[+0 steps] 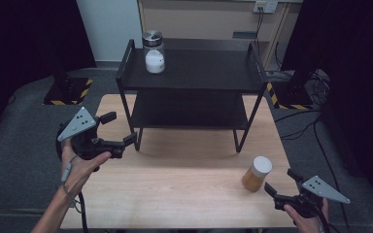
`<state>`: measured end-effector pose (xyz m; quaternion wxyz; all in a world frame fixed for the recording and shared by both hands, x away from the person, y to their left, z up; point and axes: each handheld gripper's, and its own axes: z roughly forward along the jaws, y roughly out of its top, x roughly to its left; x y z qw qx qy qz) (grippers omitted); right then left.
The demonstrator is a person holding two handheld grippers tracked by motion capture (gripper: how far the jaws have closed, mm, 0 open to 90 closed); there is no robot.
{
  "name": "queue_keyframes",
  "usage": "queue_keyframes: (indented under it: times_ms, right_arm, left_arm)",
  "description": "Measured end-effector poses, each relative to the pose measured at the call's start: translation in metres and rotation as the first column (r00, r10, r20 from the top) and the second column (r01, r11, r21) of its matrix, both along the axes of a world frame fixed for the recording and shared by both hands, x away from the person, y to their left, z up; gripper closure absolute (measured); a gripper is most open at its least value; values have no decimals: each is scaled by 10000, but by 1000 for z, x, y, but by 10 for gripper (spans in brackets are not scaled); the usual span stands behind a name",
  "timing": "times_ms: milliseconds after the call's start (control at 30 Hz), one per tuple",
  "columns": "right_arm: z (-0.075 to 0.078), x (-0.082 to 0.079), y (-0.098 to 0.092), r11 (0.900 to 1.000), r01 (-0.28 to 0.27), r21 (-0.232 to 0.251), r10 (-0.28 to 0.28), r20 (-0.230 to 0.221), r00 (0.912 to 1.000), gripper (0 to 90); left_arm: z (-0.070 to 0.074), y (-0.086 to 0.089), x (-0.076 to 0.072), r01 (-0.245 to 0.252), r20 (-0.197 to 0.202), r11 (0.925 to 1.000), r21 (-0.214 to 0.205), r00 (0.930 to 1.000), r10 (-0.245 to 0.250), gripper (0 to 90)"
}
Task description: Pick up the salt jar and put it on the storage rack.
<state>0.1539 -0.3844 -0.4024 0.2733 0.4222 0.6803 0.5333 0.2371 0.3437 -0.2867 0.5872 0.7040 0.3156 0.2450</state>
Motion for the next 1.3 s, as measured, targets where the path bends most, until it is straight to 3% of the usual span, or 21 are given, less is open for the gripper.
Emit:
queue_keyframes:
  times_ms: [167,267,533,667,967,1167,1300]
  right_arm:
    - [0,0,1,10000,1,-45,-1,-5,10000,9]
    - [-1,1,1,10000,54,-26,-54,-29,10000,9]
    - [-2,1,-1,10000,96,-15,-96,-23,10000,9]
    - [-2,1,0,9999,99,-21,-99,-35,9999,9]
    - [-1,2,0,10000,36,-81,-36,-17,10000,9]
    - [-2,3,-2,10000,-15,-53,15,29,10000,10]
    - [-3,3,-2,10000,-73,-52,74,96,9999,9]
  left_arm:
    - [-25,9,-6,-107,-260,9999,113,9996,110,24]
    - [-38,12,-11,-243,-238,9989,389,9994,253,24]
    - [-69,15,-20,-253,-240,9976,651,9993,269,22]
    - [-83,19,-22,-215,-382,9989,419,9990,231,22]
    - [-102,25,-22,-618,-477,9975,335,9969,634,22]
    - [-106,25,-19,-659,-658,9957,649,9954,702,17]
    - [-109,26,-17,-641,-705,9959,636,9952,685,13]
